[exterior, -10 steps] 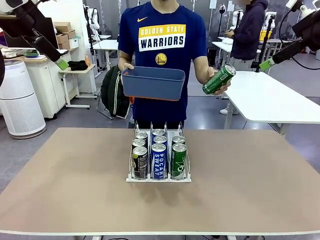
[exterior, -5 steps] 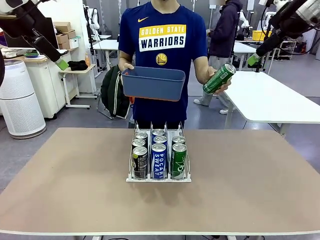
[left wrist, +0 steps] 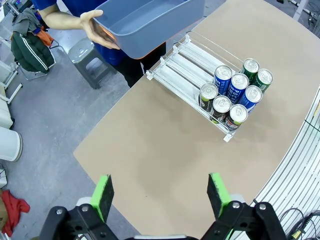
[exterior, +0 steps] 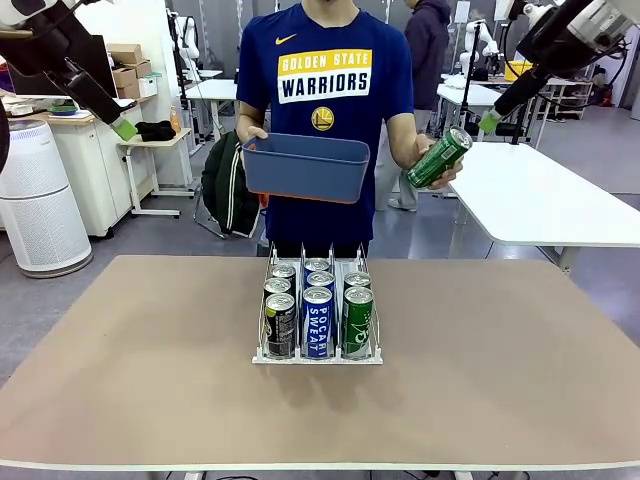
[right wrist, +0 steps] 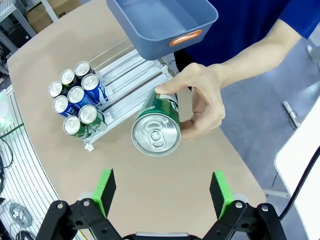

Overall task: Fill the beverage cans into the dispenser.
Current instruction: Pick up the Sprite handed by the human.

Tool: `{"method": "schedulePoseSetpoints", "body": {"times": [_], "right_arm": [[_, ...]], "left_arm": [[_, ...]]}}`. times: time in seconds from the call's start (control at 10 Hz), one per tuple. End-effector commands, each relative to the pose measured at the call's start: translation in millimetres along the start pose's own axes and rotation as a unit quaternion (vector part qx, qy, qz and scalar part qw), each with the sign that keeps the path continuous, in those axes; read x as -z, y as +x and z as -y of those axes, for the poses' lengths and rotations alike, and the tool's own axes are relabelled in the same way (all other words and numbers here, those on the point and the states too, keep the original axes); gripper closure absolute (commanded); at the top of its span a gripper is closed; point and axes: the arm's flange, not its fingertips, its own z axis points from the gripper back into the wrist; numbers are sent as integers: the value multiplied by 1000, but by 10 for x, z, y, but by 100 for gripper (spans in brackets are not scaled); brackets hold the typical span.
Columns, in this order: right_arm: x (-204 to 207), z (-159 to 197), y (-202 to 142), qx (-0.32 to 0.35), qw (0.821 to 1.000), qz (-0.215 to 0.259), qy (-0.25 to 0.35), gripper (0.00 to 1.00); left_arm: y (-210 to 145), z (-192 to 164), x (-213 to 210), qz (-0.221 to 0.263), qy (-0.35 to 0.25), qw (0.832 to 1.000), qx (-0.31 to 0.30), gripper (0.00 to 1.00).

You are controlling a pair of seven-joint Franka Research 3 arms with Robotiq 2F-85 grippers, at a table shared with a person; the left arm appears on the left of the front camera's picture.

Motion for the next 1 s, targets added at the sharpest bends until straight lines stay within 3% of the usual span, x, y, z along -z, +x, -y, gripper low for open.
{"method": "schedulePoseSetpoints", "body": {"times": [0.0, 0.3, 0.9], "right_arm": [[9, 15, 47, 0, 1000, -15, -16, 0], [236, -10, 49, -30, 999, -27, 10, 0], [572, -204, 110, -65, 998, 2, 24, 0]], "left_arm": [[-58, 19, 12, -3, -1, 1000, -2, 0], [-58, 19, 12, -3, -1, 1000, -2, 0], [-58, 19, 12, -3, -1, 1000, -2, 0]]}}
